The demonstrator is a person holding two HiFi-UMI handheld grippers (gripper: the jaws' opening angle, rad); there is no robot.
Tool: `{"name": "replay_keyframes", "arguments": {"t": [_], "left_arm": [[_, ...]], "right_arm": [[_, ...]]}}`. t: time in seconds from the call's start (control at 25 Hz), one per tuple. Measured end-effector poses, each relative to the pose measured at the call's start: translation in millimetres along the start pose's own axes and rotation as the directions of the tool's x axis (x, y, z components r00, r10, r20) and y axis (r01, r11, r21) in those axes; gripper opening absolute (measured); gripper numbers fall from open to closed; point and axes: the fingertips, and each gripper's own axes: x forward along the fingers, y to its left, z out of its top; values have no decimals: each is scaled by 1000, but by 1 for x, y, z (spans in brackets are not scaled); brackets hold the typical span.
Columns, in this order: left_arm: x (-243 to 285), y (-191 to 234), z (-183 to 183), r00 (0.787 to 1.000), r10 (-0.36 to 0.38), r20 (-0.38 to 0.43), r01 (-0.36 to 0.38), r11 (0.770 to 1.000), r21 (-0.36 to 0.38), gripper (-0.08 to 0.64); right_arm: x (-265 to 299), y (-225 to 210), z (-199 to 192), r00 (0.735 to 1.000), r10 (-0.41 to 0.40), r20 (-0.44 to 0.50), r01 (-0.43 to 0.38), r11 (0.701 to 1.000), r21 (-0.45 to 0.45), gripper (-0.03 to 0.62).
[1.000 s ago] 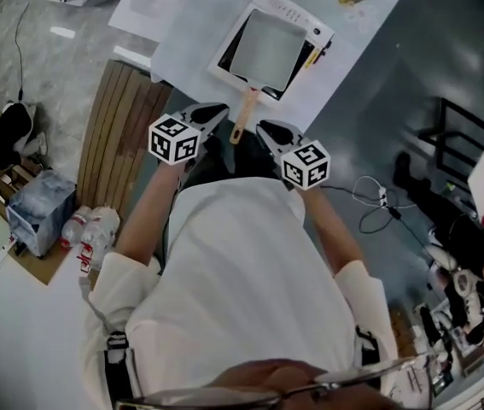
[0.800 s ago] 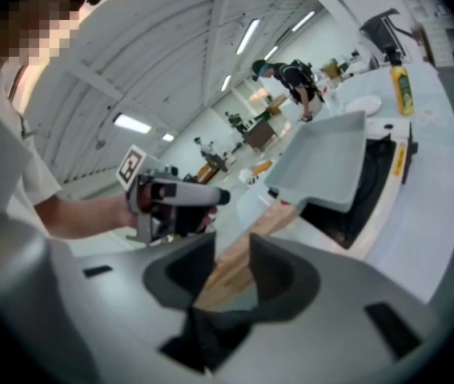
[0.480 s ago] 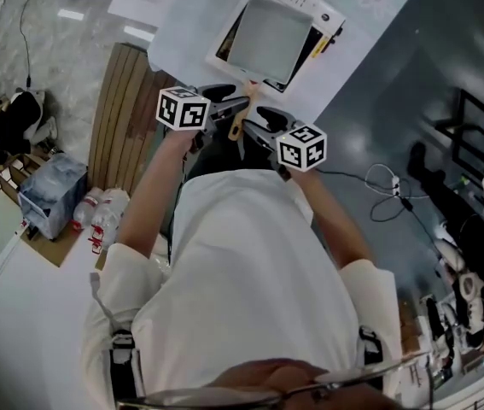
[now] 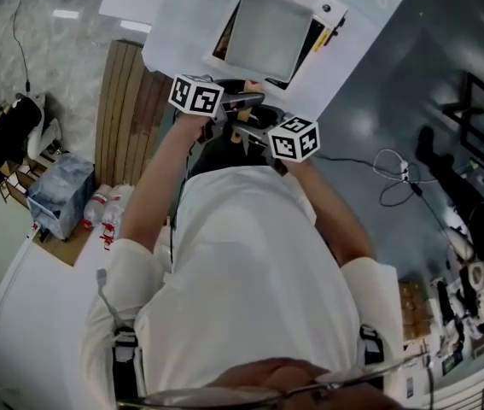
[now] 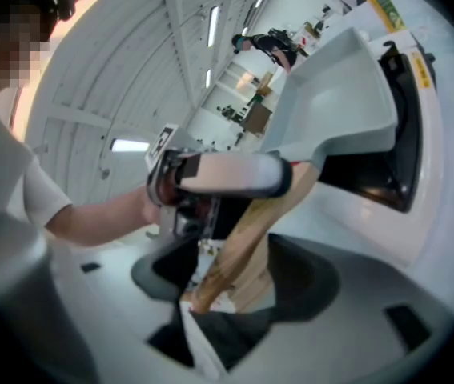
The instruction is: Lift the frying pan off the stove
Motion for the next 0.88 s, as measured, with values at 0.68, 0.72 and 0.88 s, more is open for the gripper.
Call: {"name": "replay_keyframes", "arguments": {"t": [0.68,0.72,0.88], "left_arm": [[16,-2,-7,990,-112,-88,112,994,4,219],[16,-2,-7,990,-113,-80,114,994,6,219],[15,-4,-6,991,-131,-42,131,991,10,219]], "right_arm": [[16,0,-5,999,31,-31,-30,999,26,192],[16,0,-5,999,32,-31,-31,999,24,192],[15,2,-3,999,40,-25,-39,999,20,191]]}}
